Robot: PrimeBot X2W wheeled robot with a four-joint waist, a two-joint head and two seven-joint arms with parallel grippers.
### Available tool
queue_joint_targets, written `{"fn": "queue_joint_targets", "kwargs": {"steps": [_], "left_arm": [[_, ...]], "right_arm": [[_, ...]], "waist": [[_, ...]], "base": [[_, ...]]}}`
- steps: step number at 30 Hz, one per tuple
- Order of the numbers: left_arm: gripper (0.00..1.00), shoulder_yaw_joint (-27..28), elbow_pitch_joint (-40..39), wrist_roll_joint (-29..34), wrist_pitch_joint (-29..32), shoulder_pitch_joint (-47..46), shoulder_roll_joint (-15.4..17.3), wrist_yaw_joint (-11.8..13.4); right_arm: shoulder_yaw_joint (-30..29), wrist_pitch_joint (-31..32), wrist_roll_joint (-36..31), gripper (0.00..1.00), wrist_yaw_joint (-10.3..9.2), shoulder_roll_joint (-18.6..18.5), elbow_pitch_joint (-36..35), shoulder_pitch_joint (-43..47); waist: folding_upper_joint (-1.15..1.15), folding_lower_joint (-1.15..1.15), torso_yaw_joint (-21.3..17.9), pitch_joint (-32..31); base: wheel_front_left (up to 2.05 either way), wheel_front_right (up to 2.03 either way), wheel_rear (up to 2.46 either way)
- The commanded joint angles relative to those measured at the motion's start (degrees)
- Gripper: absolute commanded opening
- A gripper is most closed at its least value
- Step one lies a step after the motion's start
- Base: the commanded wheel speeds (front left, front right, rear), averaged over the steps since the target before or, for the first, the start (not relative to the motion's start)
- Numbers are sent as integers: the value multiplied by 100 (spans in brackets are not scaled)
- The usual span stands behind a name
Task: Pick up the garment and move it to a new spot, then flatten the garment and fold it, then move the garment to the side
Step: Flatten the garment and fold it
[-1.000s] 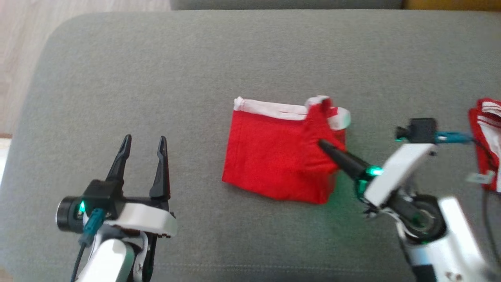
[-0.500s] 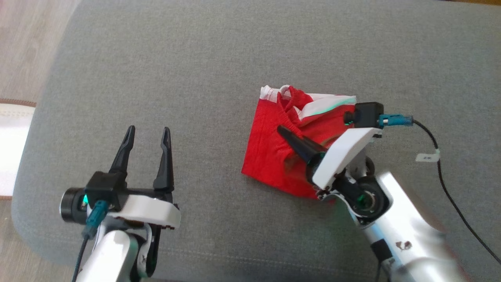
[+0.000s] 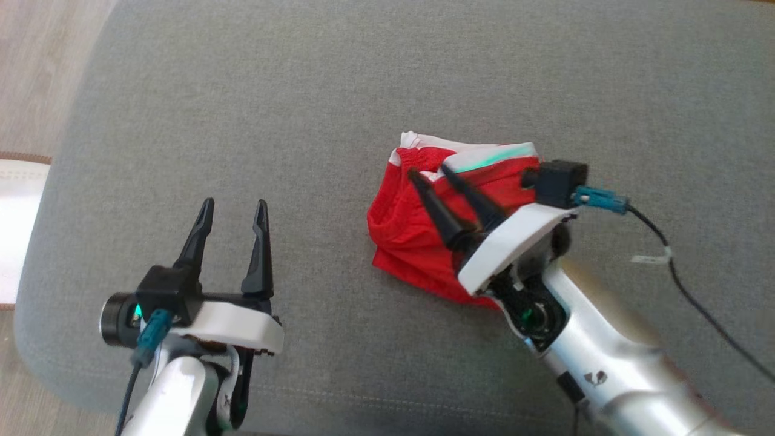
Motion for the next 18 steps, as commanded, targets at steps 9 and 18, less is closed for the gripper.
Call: {"fn": "queue_joint_targets", "kwargs": {"steps": [9,18], "left_arm": [[100,340,-174,8,-73,-176,130,64],[100,464,-241,-45,-58,-8,273,127]], "right_arm": [[-661,-1550,-1490,100,-5,-631,-94,-9],[-2292,-1517,-2484,100,-5,-1105,-809,1048]], "waist": [[0,0,-224,-141],[0,0,-539,-327]], "base": [[0,0,0],[0,0,0]]}}
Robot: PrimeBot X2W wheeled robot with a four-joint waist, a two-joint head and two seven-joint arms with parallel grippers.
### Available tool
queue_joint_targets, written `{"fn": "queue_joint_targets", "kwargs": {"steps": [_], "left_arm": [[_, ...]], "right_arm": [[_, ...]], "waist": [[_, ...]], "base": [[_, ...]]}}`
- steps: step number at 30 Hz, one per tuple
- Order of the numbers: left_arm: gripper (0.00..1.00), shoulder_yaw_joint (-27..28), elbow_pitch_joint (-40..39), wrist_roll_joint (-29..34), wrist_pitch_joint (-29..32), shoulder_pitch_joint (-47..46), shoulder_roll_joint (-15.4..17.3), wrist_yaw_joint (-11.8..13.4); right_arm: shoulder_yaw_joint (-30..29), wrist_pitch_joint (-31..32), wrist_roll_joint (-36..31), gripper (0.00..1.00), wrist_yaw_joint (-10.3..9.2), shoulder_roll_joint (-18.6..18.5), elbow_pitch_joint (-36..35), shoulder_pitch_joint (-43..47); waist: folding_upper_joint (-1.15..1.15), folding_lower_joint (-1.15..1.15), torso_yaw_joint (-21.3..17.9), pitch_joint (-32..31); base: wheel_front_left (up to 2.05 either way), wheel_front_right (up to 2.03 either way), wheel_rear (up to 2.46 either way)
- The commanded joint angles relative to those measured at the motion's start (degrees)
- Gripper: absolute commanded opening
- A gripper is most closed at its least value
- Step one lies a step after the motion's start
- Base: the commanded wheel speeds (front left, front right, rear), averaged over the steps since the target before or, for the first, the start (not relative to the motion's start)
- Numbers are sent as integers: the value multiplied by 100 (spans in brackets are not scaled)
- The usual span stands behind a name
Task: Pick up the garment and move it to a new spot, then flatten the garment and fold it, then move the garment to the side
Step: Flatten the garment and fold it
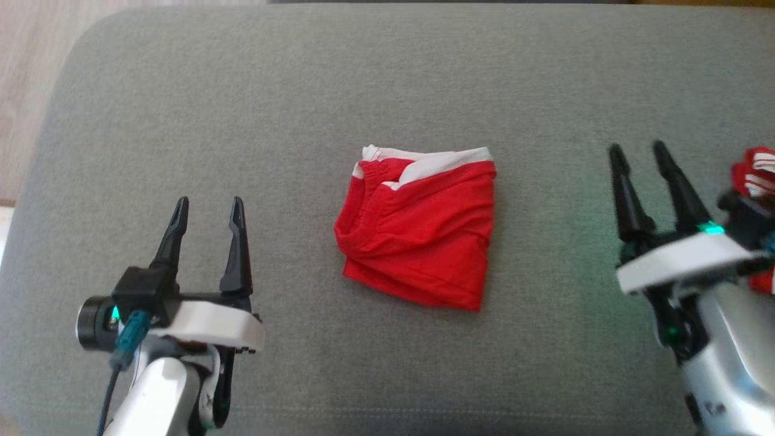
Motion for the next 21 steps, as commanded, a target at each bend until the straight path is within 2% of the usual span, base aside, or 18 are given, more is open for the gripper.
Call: {"fn": "queue_joint_targets", "kwargs": {"steps": [1,3,6,14,21], "left_arm": [[100,264,-185,-55,-48,-40,160,20],[100,275,-178,-62,-38,1,207,16],[100,290,-242,-77,4,119,261,59],[100,303,-363,-96,101,374,363,141],[100,321,-422,-130,188,687,474,218]], "right_arm": [[-192,66,-250,100,-5,-26,-430,209],[-503,182,-603,100,-5,4,-747,507],[-968,509,-1055,100,-5,284,-1491,1037],[-1342,1097,-1551,100,-5,684,-2555,1778],[-1471,1433,-1722,100,-5,802,-3022,2281]], "waist": [[0,0,-106,-92],[0,0,-183,-160],[0,0,-335,-291],[0,0,-518,-544],[0,0,-616,-842]], "base": [[0,0,0],[0,0,0],[0,0,0],[0,0,0],[0,0,0]]}}
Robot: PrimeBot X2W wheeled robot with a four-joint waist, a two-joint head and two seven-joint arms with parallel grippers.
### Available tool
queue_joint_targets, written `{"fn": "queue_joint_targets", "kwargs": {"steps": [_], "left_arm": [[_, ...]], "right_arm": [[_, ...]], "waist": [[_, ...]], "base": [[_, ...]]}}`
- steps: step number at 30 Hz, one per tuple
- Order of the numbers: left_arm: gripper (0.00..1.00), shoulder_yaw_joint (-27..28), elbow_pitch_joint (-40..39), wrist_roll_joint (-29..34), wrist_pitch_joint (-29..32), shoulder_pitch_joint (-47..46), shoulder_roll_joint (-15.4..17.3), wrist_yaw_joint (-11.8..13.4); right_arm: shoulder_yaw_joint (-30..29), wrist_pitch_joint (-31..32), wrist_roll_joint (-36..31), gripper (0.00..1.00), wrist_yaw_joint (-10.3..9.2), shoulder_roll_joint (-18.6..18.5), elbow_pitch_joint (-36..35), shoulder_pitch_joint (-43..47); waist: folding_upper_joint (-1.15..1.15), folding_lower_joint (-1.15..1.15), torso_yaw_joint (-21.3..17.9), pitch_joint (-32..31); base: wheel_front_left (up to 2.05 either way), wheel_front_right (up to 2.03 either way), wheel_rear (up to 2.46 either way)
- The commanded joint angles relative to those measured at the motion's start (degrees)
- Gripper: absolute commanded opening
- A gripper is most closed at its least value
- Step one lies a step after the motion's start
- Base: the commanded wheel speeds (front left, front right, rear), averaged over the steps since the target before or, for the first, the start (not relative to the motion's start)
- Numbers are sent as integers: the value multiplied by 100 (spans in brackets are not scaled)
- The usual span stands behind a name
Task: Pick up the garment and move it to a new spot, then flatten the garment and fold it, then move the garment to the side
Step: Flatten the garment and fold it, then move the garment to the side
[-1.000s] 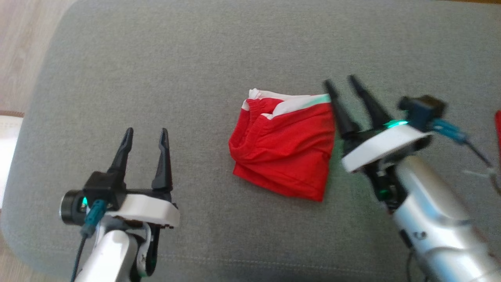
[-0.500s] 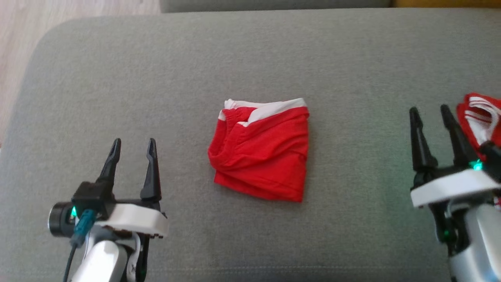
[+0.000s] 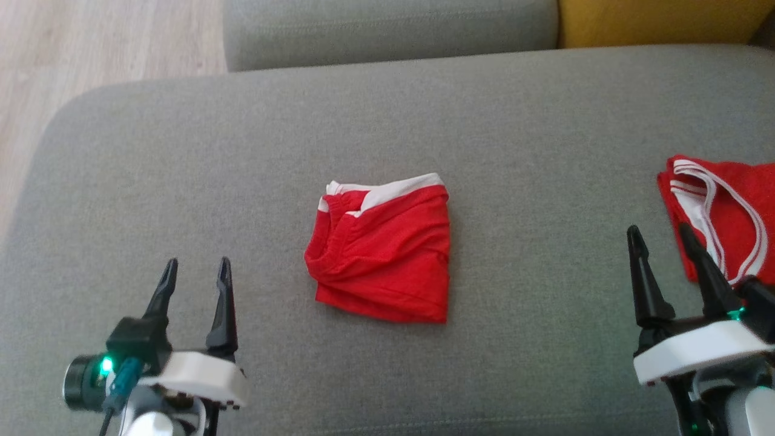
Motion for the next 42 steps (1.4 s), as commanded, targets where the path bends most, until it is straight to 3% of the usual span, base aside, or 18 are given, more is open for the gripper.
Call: {"fn": "queue_joint_targets", "kwargs": {"steps": [1,15,42], "left_arm": [[100,271,-221,-45,1,-149,146,65],[100,181,-340,-57,159,182,239,158],[100,140,-394,-69,161,110,329,220]], "right_arm": [[85,23,-51,100,-5,-39,-267,-109],[149,294,-102,100,-5,17,-488,229],[100,347,-115,100,-5,-7,-428,205]], "waist": [[0,0,-24,-87],[0,0,8,-403],[0,0,19,-365]], "base": [[0,0,0],[0,0,0],[0,0,0]]}}
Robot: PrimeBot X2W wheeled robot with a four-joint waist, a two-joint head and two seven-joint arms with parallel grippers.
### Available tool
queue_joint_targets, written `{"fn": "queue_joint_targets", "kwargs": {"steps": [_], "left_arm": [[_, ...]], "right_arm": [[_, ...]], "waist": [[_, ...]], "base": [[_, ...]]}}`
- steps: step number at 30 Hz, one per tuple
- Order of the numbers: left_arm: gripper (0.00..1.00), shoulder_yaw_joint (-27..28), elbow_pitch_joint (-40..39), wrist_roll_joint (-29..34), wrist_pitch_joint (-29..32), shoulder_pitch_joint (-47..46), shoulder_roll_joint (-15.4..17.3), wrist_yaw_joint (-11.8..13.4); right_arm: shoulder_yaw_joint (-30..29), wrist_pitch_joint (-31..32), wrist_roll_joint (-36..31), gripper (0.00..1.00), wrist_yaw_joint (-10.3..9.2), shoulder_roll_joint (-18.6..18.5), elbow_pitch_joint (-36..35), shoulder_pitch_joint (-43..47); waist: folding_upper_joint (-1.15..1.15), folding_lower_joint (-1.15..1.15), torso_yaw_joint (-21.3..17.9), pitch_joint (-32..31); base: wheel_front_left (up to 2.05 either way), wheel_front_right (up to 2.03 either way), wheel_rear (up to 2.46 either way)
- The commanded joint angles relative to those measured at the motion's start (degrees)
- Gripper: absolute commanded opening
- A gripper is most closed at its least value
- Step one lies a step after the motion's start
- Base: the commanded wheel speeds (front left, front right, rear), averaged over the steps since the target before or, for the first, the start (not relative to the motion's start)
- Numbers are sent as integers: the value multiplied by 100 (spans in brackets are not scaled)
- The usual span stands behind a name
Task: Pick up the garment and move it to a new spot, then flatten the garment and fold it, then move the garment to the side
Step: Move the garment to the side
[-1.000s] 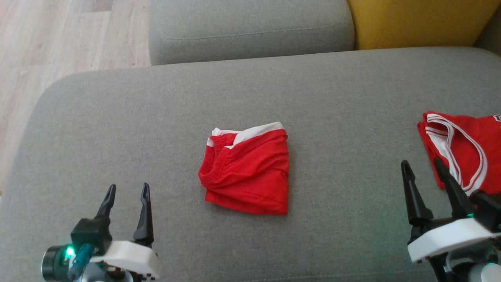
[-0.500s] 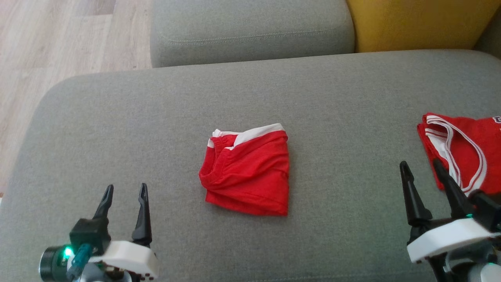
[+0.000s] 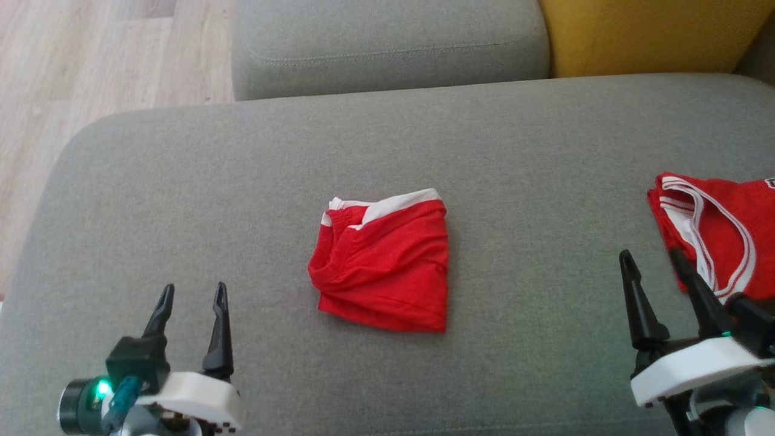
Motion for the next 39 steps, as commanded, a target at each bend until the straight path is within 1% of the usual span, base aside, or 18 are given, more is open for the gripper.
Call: {"fn": "queue_joint_targets", "kwargs": {"steps": [1,4,10,14,20,25,29,30,31,32,34,35,39], "left_arm": [[100,198,-219,-5,5,-291,138,32],[100,171,-286,65,22,-393,145,68],[100,111,-362,116,-82,-776,52,8],[100,57,-304,146,-179,-1100,-65,-57],[100,-54,-182,198,-343,-1499,-305,-182],[100,-69,-78,239,-412,-1652,-443,-260],[100,-33,-19,286,-434,-1687,-520,-299],[100,-24,-18,306,-436,-1690,-538,-306],[100,-12,-37,335,-438,-1698,-557,-314],[100,3,-63,368,-439,-1701,-573,-326],[100,25,-101,396,-440,-1700,-588,-348],[100,71,-164,456,-440,-1688,-612,-397],[100,171,-254,571,-441,-1633,-662,-490]], "right_arm": [[83,17,-23,100,-5,-76,-170,-172],[107,92,-27,100,-5,-104,-143,-231],[344,179,38,100,-5,-156,210,-679],[629,158,104,100,-5,-121,803,-1090],[1065,-58,285,100,-5,86,1913,-1618],[1339,-132,505,100,-5,222,2722,-2025],[1501,-10,658,100,-5,273,3284,-2227],[1520,50,680,87,-5,280,3411,-2257],[1544,93,731,45,-5,288,3500,-2277],[1563,127,772,0,-5,294,3570,-2294],[1583,155,785,0,-5,298,3626,-2310],[1594,149,824,0,-5,304,3680,-2334],[1654,52,795,0,-5,255,3623,-2363]], "waist": [[0,0,27,24],[0,0,115,161],[0,0,412,654],[0,0,645,995],[0,0,989,1287],[0,0,1166,1423],[0,0,1244,1444],[0,0,1257,1445],[0,0,1270,1443],[0,0,1279,1436],[0,0,1283,1431],[0,0,1290,1418],[0,0,1277,1384]], "base": [[0,0,0],[0,0,0],[0,0,0],[0,0,0],[0,0,0],[0,0,0],[0,0,0],[0,0,0],[0,0,0],[0,0,0],[0,0,0],[0,0,0],[0,0,0]]}}
